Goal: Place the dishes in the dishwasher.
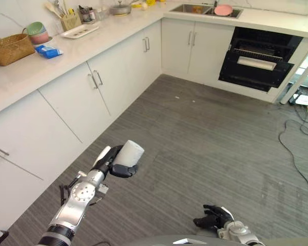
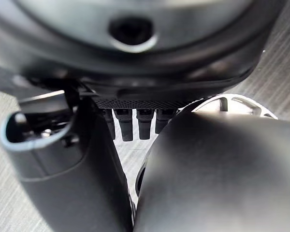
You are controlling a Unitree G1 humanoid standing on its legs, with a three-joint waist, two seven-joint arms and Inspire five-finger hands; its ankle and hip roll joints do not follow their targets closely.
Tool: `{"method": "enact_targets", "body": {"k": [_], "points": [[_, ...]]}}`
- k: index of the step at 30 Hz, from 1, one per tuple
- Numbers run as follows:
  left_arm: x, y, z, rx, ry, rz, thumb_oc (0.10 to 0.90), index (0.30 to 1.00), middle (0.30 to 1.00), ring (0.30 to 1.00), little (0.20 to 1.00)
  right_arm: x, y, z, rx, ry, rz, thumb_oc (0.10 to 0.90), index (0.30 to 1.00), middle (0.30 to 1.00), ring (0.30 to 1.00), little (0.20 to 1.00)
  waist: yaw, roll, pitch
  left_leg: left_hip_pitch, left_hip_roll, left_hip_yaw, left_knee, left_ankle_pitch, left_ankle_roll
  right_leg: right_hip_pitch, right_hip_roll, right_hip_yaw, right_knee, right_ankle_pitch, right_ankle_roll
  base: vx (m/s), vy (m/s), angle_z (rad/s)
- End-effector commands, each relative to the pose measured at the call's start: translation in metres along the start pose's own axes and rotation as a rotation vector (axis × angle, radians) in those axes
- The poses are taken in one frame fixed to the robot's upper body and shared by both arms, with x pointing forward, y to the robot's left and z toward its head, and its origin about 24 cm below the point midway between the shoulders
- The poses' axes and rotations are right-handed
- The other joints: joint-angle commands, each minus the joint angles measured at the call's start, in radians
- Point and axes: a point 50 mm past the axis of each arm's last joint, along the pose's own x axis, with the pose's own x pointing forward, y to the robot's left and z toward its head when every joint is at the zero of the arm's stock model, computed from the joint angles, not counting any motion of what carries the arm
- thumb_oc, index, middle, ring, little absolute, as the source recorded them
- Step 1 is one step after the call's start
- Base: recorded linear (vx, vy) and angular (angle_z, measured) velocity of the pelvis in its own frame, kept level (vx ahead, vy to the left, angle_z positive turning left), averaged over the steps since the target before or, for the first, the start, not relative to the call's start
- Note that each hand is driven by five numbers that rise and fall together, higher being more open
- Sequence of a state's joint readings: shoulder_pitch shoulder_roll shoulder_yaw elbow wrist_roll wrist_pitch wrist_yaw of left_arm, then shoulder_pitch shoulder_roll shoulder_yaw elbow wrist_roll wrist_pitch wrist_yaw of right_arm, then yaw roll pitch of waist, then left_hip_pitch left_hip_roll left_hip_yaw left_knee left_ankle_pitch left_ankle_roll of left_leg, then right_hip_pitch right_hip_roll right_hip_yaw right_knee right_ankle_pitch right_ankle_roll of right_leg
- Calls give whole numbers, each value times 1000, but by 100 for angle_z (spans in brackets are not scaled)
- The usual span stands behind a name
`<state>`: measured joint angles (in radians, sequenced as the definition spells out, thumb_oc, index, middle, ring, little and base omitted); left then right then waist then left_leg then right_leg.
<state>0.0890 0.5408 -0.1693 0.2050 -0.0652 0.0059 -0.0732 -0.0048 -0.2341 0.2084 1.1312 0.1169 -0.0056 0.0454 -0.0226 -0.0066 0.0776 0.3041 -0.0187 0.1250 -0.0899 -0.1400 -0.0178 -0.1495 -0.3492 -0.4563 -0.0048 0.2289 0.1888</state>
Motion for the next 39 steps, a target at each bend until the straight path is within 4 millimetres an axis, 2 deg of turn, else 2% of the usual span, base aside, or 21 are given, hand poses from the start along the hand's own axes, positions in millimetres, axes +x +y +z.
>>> {"method": "enact_targets", "body": {"k": [1, 2, 4, 5, 6, 8, 11, 12, 14, 19, 20, 21, 22, 24, 26, 29, 30, 33, 36, 38, 39], "points": [[9, 27, 63, 39, -299, 118, 400, 300, 300, 300, 300, 0, -14, -1, -51, 27, -42, 800, 900, 900, 900, 900, -21, 10, -52, 34, 70, -27, 252, -31, -62, -10, 76, 24, 82, -79, 15, 542, -160, 55], [9, 28, 62, 41, -295, 121, 400, 300, 300, 300, 300, 0, -14, -2, -48, 31, -49, 800, 900, 900, 900, 900, -18, 10, -50, -10, 94, -9, 355, 47, -85, 10, 109, 20, 83, -112, -15, 465, -250, 36], [8, 40, 69, 31, -311, 150, 400, 300, 300, 300, 300, 2, -16, 15, -48, -23, -75, 800, 900, 900, 900, 900, 22, -18, -10, -266, 186, 33, 887, 246, -153, 110, 191, -15, 42, -200, -105, 489, -350, -11], [8, 41, 70, 31, -312, 150, 400, 300, 300, 300, 300, 2, -16, 16, -47, -24, -75, 800, 900, 900, 900, 900, 21, -10, -9, -280, 199, 27, 909, 237, -157, 108, 202, -18, 41, -201, -110, 552, -360, -44], [7, 47, 73, 22, -328, 178, 400, 300, 300, 300, 300, 4, -19, 27, -47, -51, -95, 800, 900, 900, 900, 900, 52, -54, 9, -388, 280, 131, 979, 176, -135, 179, 227, -38, -6, -244, -130, 466, -138, -54], [7, 49, 74, 25, -331, 183, 400, 300, 300, 300, 300, 4, -17, 32, -46, -64, -96, 800, 900, 900, 900, 900, 76, -60, 12, -433, 281, 141, 953, 134, -126, 204, 242, -27, -27, -249, -134, 484, 8, -39], [0, 51, 66, 39, -312, 191, 400, 300, 300, 300, 300, 6, -7, 49, -51, -129, -65, 800, 900, 900, 900, 900, 138, -90, 20, -542, 260, 159, 600, 65, -81, 274, 265, -25, -63, -285, -106, 455, 196, -48], [-4, 54, 63, 54, -300, 197, 400, 300, 300, 300, 300, 7, -1, 62, -64, -175, -53, 800, 900, 900, 900, 900, 172, -100, 28, -557, 277, 142, 293, 166, -93, 313, 294, -25, -66, -315, -99, 503, 238, -42], [-7, 59, 60, 70, -286, 220, 400, 300, 300, 300, 300, 7, 4, 71, -74, -208, -51, 800, 900, 900, 900, 900, 210, -122, 52, -589, 296, 35, 105, 241, -114, 341, 319, 7, -51, -357, -101, 473, 225, -42], [-17, 73, 51, 150, -228, 240, 400, 300, 300, 300, 300, 8, 22, 73, -68, -218, -11, 800, 900, 900, 900, 900, 228, -140, 45, -595, 301, -6, 106, 287, -123, 378, 349, 66, 76, -437, -89, 582, 366, -70], [-16, 74, 53, 177, -230, 225, 400, 300, 300, 300, 300, 8, 24, 73, -60, -221, -10, 800, 900, 900, 900, 900, 228, -159, 48, -615, 275, -6, 173, 274, -106, 364, 329, 52, 178, -410, -61, 477, 517, -47], [-17, 75, 52, 204, -216, 215, 400, 300, 300, 300, 300, 8, 28, 72, -39, -211, 4, 800, 900, 900, 900, 900, 215, -168, 42, -604, 220, -8, 249, 229, -41, 288, 274, 79, 412, -227, 8, 479, 527, -27], [-17, 75, 52, 204, -216, 215, 400, 300, 300, 300, 300, 8, 28, 72, -39, -210, 5, 800, 900, 900, 900, 900, 217, -172, 37, -610, 218, -3, 255, 224, -38, 278, 268, 84, 421, -230, 12, 461, 564, -3], [-17, 78, 56, 251, -218, 196, 400, 300, 300, 300, 300, 7, 37, 76, -10, -229, 40, 800, 900, 900, 900, 900, 172, -110, 38, -542, 218, -11, 257, 174, 27, 128, 222, 94, 765, -25, 73, 442, 547, -1], [-15, 76, 57, 252, -221, 191, 400, 300, 300, 300, 300, 7, 38, 77, -5, -231, 44, 800, 900, 900, 900, 900, 155, -94, 37, -501, 205, -4, 219, 174, 39, 78, 199, 84, 798, -20, 73, 488, 507, -2], [-9, 69, 61, 260, -237, 151, 400, 300, 300, 300, 300, 5, 37, 75, 31, -256, 51, 800, 900, 900, 900, 900, 82, -73, 31, -394, 139, -7, 147, 155, 36, -16, 184, 87, 551, -94, 52, 620, 349, -5], [-6, 64, 69, 253, -272, 129, 400, 300, 300, 300, 300, 4, 27, 72, 60, -258, 23, 800, 900, 900, 900, 900, 51, -87, 23, -342, 98, -15, 148, 96, 20, -28, 139, 126, 219, -145, 32, 687, 159, 7], [-2, 65, 75, 259, -295, 149, 400, 300, 300, 300, 300, 4, 23, 68, 68, -243, 14, 800, 900, 900, 900, 900, 34, -57, 33, -278, 111, -19, 157, 34, 9, -65, 84, 97, 33, -132, 31, 606, 115, 44], [-4, 63, 64, 224, -264, 160, 400, 300, 300, 300, 300, 4, 25, 53, 14, -190, 43, 800, 900, 900, 900, 900, 45, -49, 12, -167, 77, 35, 264, -95, -1, -39, 77, -63, -1, -128, 39, 856, 268, -9], [-3, 59, 61, 209, -263, 153, 400, 300, 300, 300, 300, 4, 23, 48, -2, -179, 43, 800, 900, 900, 900, 900, 39, -50, 5, -158, 75, 29, 338, -108, -12, -17, 88, -51, 21, -123, 38, 672, 144, -28], [-2, 52, 58, 184, -255, 147, 400, 300, 300, 300, 300, 3, 13, 46, -12, -174, 18, 800, 900, 900, 900, 900, 21, -60, -1, -184, 70, 15, 532, -1, -71, 6, 126, -6, 63, -113, 0, 462, 74, 30]]}}
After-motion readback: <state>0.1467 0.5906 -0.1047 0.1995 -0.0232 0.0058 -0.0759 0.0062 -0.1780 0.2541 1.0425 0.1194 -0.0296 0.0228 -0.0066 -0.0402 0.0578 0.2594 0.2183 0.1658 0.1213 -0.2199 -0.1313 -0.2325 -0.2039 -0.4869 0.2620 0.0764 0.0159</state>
